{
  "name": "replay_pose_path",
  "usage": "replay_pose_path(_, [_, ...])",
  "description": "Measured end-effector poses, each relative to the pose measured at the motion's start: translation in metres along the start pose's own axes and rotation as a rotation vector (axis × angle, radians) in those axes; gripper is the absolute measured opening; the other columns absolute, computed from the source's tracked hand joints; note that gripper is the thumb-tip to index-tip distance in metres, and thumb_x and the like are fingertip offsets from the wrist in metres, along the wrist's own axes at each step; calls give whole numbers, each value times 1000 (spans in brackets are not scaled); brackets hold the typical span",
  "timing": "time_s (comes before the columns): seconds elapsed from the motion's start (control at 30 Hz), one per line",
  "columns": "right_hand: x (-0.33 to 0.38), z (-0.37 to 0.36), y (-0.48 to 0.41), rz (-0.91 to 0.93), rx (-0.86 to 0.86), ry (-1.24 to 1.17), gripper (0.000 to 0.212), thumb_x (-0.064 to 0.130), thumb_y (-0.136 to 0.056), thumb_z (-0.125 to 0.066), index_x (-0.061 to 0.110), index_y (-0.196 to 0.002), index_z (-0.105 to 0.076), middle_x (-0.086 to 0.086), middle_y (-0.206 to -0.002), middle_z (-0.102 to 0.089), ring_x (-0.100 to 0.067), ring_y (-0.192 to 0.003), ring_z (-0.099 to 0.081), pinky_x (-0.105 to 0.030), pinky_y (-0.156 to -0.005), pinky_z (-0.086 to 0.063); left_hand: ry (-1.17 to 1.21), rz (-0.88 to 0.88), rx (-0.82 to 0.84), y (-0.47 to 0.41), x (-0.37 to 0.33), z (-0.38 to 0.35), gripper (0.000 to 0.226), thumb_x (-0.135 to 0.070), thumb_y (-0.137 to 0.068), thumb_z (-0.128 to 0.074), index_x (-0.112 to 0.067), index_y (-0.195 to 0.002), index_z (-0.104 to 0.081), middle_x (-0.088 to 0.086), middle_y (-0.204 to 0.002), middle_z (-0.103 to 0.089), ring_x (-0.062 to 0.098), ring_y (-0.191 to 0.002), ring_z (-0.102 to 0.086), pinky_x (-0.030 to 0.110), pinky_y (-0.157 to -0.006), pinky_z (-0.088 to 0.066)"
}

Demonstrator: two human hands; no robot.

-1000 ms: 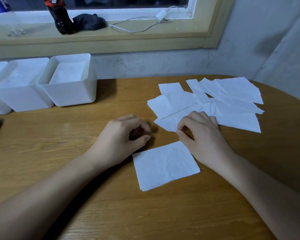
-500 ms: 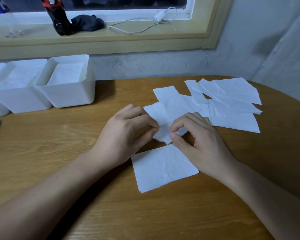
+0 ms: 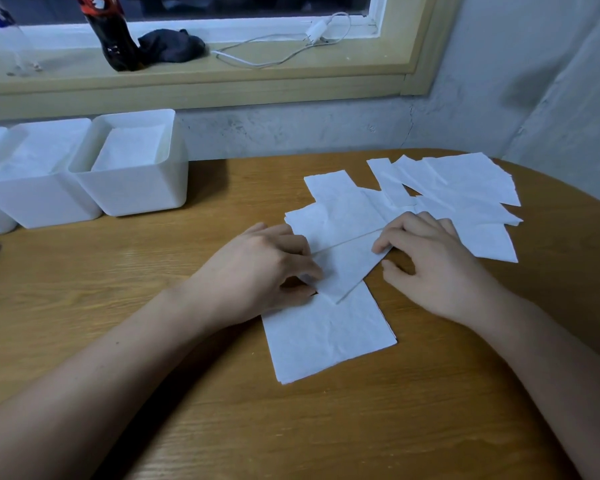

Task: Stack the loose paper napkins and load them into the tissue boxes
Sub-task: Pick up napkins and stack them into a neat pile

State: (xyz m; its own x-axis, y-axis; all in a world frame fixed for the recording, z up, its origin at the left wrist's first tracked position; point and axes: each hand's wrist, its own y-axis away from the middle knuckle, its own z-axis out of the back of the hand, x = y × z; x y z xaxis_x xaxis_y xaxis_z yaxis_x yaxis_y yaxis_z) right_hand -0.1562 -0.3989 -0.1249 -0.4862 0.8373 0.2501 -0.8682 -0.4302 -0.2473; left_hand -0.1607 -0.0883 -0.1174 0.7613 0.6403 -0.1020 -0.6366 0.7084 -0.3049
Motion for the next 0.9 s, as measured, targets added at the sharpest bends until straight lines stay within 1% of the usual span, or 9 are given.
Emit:
replay_pose_path(0.23, [5, -4, -2, 26, -51, -27, 11, 24, -100, -69, 33, -95, -64, 17, -106, -54, -9, -107, -51, -41, -98, -38, 12, 15, -52, -5, -5, -2, 15, -35, -100, -65, -30, -103, -78, -13, -93, -70, 15, -88, -64, 40, -73, -47])
replay_pose_path(0.33, [7, -4, -1, 0, -45, -99, 10, 30, -97, -69, 32, -105, -66, 17, -112, -56, -8, -112, -51, -36, -103, -36, 153, 113, -147, -4, -7, 2, 5, -25, -97, -72, -24, -99, -77, -13, -88, -67, 9, -81, -62, 33, -74, -52])
replay_pose_path(0.43, [10, -1, 0, -16, -27, -154, 28, 34, -91, -73, 34, -118, -66, 20, -119, -56, -4, -119, -49, -30, -106, -32, 310, 212, -230, -2, -12, 11, 3, -19, -97, -79, -20, -97, -77, -14, -84, -66, 7, -75, -62, 21, -70, -46])
replay_pose_path(0.5, [10, -2, -2, -45, -47, -181, 28, 34, -91, -75, 35, -117, -66, 21, -120, -57, -4, -120, -49, -32, -107, -34, 419, 303, -295, 1, -16, 15, 5, -18, -96, -80, -21, -94, -77, -10, -81, -69, 10, -71, -61, 18, -66, -43])
replay_pose_path(0.6, [8, -5, -3, -102, -146, -312, 9, 29, -96, -73, 29, -104, -70, 17, -111, -65, -8, -114, -58, -44, -102, -44, 579, 464, -381, 5, -21, 18, 7, -19, -96, -80, -24, -93, -77, -5, -85, -74, 20, -71, -61, 40, -66, -50])
replay_pose_path(0.67, [10, 0, -3, -173, -176, -466, 1, 26, -100, -72, 26, -99, -71, 14, -105, -70, -10, -107, -63, -43, -96, -51, 683, 525, -403, 7, -22, 21, 8, -14, -96, -80, -21, -98, -76, -3, -91, -76, 26, -77, -65, 47, -72, -54])
replay_pose_path(0.77, [20, 10, -1, -254, -189, -638, 6, 27, -103, -71, 21, -102, -72, 10, -99, -74, -9, -101, -69, -38, -95, -57, 791, 561, -414, 12, -22, 30, 17, -12, -94, -82, -21, -105, -74, 1, -93, -76, 34, -82, -68, 56, -77, -56])
replay_pose_path(0.83, [26, 15, 1, -268, -191, -745, 10, 27, -102, -71, 17, -104, -72, 3, -98, -78, -17, -99, -75, -47, -93, -60, 845, 599, -422, 17, -25, 34, 19, -14, -93, -84, -21, -107, -74, 2, -89, -76, 41, -83, -66, 58, -79, -55])
replay_pose_path(0.9, [32, 18, 4, -290, -168, -845, 11, 26, -101, -73, 15, -102, -72, -2, -94, -81, -20, -90, -78, -46, -84, -61, 912, 652, -426, 21, -31, 37, 20, -15, -92, -85, -21, -108, -75, 3, -85, -77, 42, -81, -66, 60, -80, -55])
